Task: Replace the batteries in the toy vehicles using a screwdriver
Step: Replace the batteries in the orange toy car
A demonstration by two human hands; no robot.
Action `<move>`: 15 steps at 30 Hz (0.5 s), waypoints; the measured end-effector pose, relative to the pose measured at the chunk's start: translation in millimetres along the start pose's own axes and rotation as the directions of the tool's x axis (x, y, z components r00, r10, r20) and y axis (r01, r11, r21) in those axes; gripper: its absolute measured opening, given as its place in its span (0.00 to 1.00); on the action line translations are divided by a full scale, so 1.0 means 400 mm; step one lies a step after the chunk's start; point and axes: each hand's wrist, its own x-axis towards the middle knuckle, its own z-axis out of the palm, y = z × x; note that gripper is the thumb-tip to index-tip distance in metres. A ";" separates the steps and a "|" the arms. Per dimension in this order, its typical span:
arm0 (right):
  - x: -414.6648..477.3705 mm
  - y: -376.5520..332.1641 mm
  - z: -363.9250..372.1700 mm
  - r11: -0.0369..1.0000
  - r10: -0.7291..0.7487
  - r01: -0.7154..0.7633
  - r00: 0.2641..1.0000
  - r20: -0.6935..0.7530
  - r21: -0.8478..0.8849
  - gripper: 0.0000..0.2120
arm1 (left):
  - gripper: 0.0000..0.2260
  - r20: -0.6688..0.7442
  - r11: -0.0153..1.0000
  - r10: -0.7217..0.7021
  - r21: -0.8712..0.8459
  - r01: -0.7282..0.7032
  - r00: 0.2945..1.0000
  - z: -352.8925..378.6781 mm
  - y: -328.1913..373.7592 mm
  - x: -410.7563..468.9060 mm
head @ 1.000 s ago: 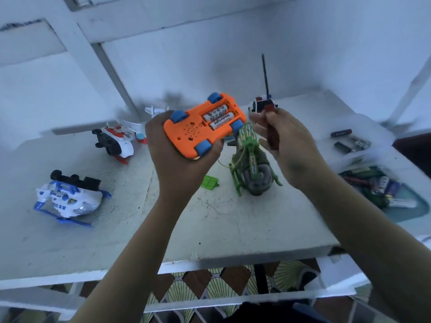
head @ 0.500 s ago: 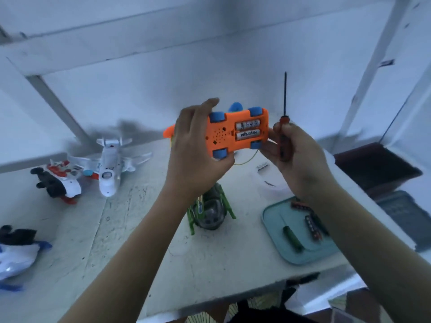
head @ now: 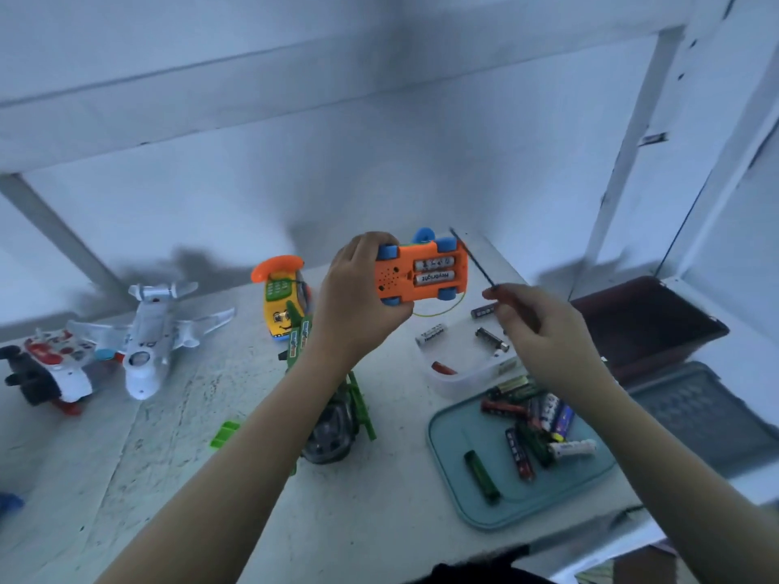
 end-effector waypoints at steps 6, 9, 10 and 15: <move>-0.012 0.030 -0.028 0.999 -0.032 0.031 0.999 0.038 0.012 0.14 | 0.25 -0.034 0.994 -0.105 -0.012 0.105 0.994 0.027 0.004 0.015; -0.001 0.042 -0.034 0.999 -0.038 0.037 0.998 0.044 0.023 0.12 | 0.24 -0.027 0.993 -0.117 -0.005 0.116 0.993 0.039 0.010 0.016; 0.004 0.045 -0.036 0.999 -0.042 0.040 0.998 0.050 0.028 0.12 | 0.24 -0.025 0.993 -0.118 -0.005 0.118 0.993 0.042 0.013 0.017; 0.024 0.064 -0.040 0.996 -0.079 0.077 0.996 0.043 0.047 0.13 | 0.24 -0.021 0.992 -0.126 0.007 0.126 0.992 0.049 0.021 0.028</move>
